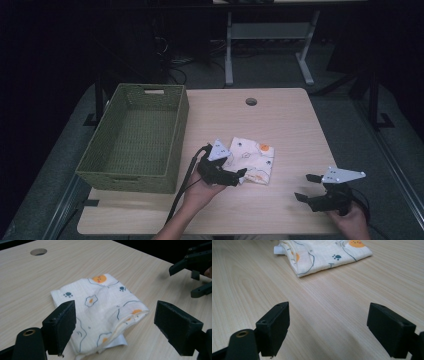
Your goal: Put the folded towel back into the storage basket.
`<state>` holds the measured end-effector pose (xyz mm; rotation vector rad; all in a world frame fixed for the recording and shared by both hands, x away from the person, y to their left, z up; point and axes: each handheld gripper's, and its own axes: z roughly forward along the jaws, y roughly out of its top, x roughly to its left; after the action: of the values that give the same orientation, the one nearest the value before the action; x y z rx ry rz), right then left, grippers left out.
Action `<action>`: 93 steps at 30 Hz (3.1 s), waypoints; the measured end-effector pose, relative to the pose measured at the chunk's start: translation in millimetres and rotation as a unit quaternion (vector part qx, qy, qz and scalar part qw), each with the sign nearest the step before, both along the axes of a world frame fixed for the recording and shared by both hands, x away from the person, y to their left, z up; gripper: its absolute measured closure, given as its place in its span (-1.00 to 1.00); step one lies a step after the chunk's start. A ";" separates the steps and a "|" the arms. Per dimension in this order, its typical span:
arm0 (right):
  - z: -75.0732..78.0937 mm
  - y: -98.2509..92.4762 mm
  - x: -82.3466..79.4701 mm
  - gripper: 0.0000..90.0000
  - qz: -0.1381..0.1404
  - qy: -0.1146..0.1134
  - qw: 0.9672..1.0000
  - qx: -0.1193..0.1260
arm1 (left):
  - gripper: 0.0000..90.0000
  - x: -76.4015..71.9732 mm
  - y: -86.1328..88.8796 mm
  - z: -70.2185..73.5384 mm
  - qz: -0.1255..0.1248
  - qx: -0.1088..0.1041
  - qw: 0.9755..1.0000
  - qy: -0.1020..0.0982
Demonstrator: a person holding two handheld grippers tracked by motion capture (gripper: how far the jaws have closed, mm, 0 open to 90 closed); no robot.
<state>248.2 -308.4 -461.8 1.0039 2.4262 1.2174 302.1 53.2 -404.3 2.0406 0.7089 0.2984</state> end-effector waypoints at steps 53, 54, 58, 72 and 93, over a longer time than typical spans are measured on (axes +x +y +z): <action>3.1 -3.5 -0.1 -0.60 0.003 -0.007 1.000 0.015 | -0.20 76.1 -73.5 -52.2 0.009 0.087 0.992 0.095; 3.2 -3.8 -0.2 -0.60 0.003 -0.007 1.000 0.015 | -0.19 75.6 -73.8 -54.4 0.010 0.096 0.991 0.094; 3.2 -4.4 -0.4 -0.60 0.004 -0.007 1.000 0.017 | -0.11 73.1 -72.5 -58.8 0.018 0.105 0.991 0.081; 3.7 -1.2 -1.3 -0.60 0.006 -0.008 1.000 0.012 | 0.45 66.6 -71.3 -61.9 0.036 0.118 0.992 0.041; 3.4 -3.5 -0.6 -0.60 0.003 -0.008 1.000 0.016 | 0.82 73.5 -39.6 -56.6 0.067 0.018 0.992 0.102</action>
<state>247.7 -311.9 -458.4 0.9927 2.4077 1.2658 375.7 13.6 -460.9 2.0806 0.9743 0.1814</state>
